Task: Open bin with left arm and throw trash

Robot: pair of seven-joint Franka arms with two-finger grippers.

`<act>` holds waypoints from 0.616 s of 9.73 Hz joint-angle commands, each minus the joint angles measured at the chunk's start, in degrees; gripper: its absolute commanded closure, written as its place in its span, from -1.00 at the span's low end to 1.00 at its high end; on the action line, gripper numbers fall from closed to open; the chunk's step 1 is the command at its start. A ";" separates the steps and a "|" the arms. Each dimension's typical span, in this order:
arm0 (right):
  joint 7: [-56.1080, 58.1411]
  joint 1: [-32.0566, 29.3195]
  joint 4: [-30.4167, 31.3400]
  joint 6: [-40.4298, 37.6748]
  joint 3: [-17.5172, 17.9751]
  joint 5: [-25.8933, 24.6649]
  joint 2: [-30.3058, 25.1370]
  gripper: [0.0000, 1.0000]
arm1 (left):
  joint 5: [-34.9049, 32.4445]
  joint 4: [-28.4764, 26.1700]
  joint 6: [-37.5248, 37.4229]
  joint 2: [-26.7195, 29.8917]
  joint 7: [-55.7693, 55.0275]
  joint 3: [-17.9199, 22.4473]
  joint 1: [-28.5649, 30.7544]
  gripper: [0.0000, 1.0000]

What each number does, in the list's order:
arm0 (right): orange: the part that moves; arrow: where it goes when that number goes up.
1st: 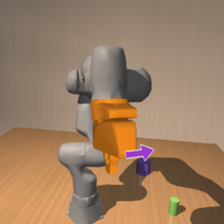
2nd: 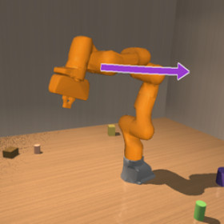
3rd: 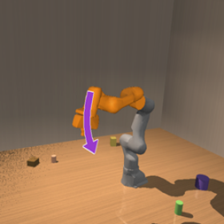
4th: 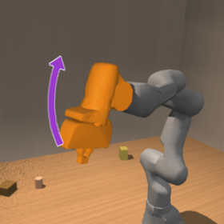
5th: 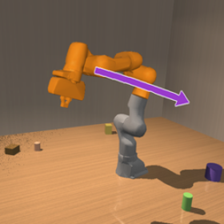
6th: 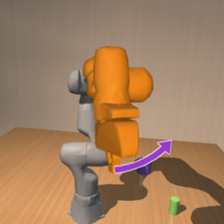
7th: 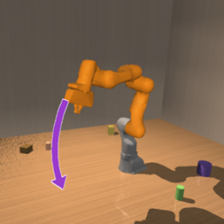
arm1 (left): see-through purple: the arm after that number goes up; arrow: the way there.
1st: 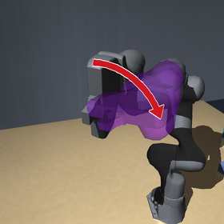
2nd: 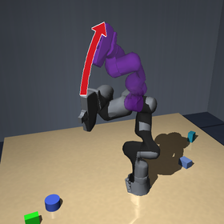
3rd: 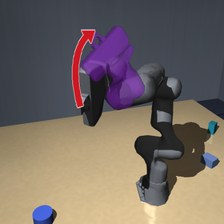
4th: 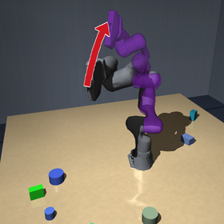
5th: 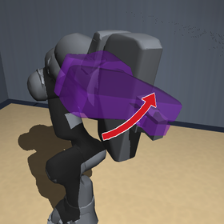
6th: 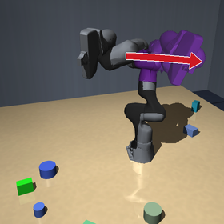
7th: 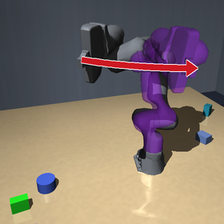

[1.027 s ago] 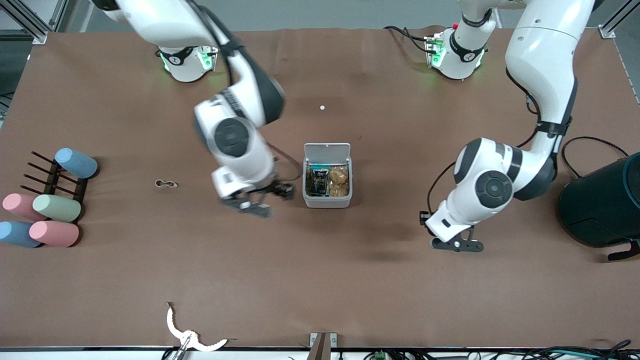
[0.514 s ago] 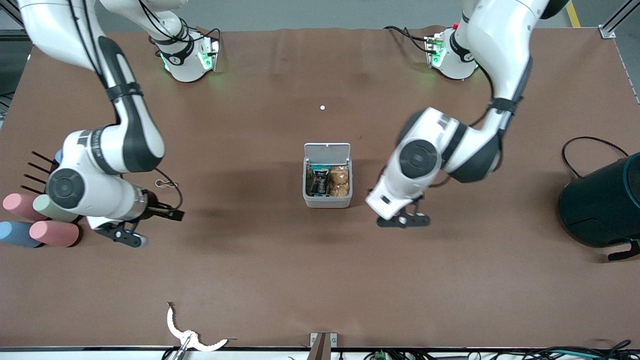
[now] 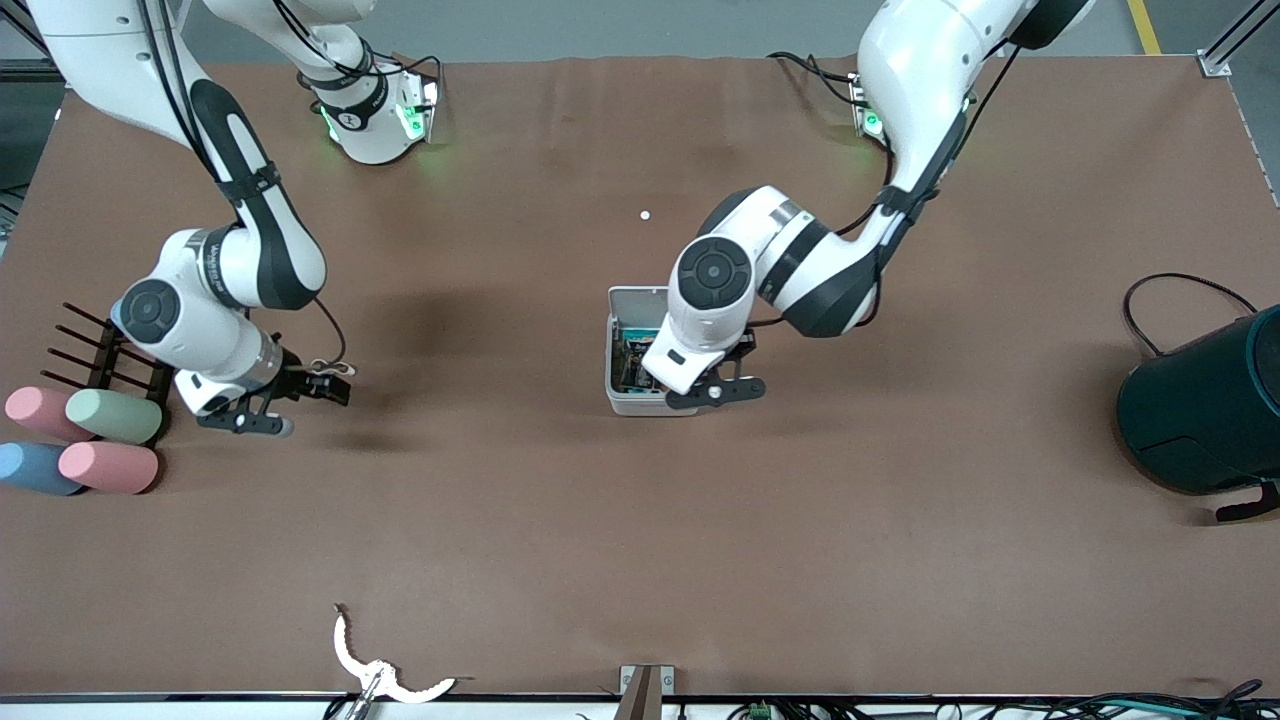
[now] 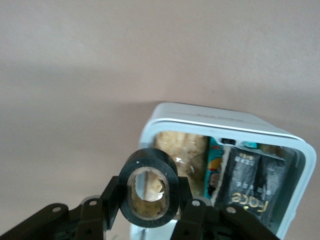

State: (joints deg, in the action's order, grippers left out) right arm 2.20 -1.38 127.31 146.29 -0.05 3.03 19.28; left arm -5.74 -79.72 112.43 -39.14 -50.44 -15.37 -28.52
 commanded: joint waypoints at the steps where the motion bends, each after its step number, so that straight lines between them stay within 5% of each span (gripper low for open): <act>1: 14.25 -3.97 5.57 2.07 1.11 -0.04 -3.02 -0.83 | 0.82 0.79 0.86 -1.28 -1.85 -0.01 -0.57 0.78; 3: 17.48 -3.54 6.46 2.16 1.20 -0.13 -2.94 -0.87 | 0.38 0.79 1.03 -1.03 -0.38 -0.01 -0.13 -0.99; 6: 29.75 -3.36 6.55 3.12 1.20 -0.48 -2.85 -0.94 | 0.20 0.96 0.60 3.18 -0.37 0.52 2.23 -1.00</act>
State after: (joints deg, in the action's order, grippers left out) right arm 27.33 -4.42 131.21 148.25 0.84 2.82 18.96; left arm -5.44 -78.49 113.84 -39.25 -51.24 -15.10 -27.51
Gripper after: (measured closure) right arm 0.031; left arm 0.079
